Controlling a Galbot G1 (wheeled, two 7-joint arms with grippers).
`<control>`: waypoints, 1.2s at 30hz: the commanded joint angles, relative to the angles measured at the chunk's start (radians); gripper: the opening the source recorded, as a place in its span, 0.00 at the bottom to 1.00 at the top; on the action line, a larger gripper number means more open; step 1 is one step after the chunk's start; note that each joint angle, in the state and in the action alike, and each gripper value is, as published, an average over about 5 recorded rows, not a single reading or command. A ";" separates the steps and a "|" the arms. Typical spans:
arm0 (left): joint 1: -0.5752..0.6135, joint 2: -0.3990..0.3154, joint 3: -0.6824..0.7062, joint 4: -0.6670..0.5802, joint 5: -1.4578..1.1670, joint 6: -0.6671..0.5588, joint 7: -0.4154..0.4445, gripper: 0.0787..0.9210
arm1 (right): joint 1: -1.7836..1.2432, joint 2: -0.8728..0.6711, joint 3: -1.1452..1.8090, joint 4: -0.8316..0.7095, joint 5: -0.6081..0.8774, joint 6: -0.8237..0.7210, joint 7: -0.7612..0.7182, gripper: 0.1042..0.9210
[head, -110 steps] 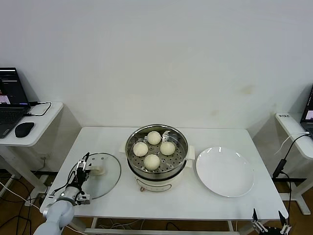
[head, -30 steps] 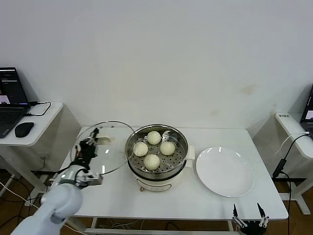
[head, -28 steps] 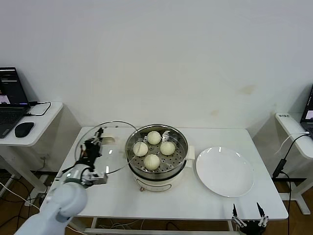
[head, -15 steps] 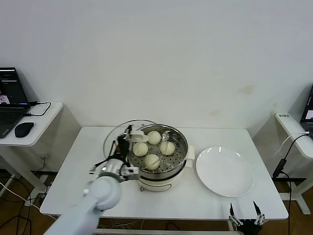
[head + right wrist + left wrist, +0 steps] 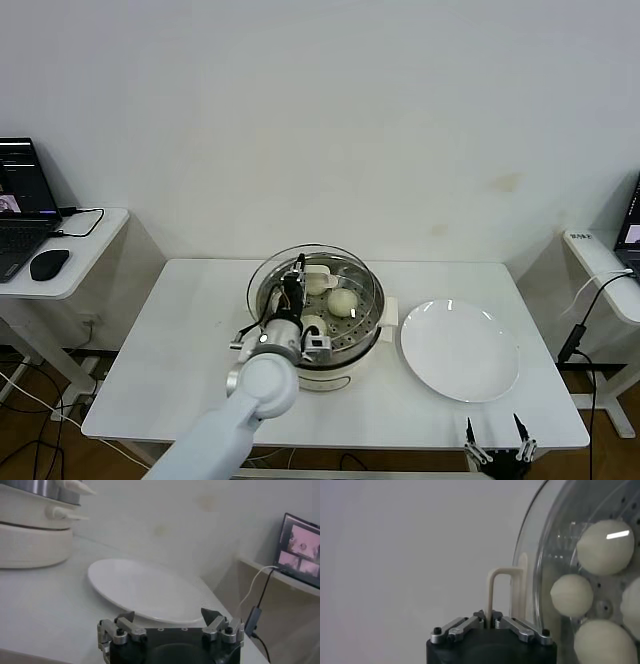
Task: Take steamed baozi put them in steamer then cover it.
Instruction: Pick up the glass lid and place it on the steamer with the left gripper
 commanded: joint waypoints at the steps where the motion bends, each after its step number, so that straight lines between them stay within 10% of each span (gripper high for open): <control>1: -0.017 -0.070 0.026 0.065 0.071 0.007 0.016 0.09 | 0.001 0.001 -0.012 -0.005 -0.005 0.000 0.001 0.88; 36: 0.015 -0.096 -0.005 0.103 0.053 -0.034 -0.038 0.09 | -0.004 0.001 -0.020 -0.014 -0.011 0.003 -0.003 0.88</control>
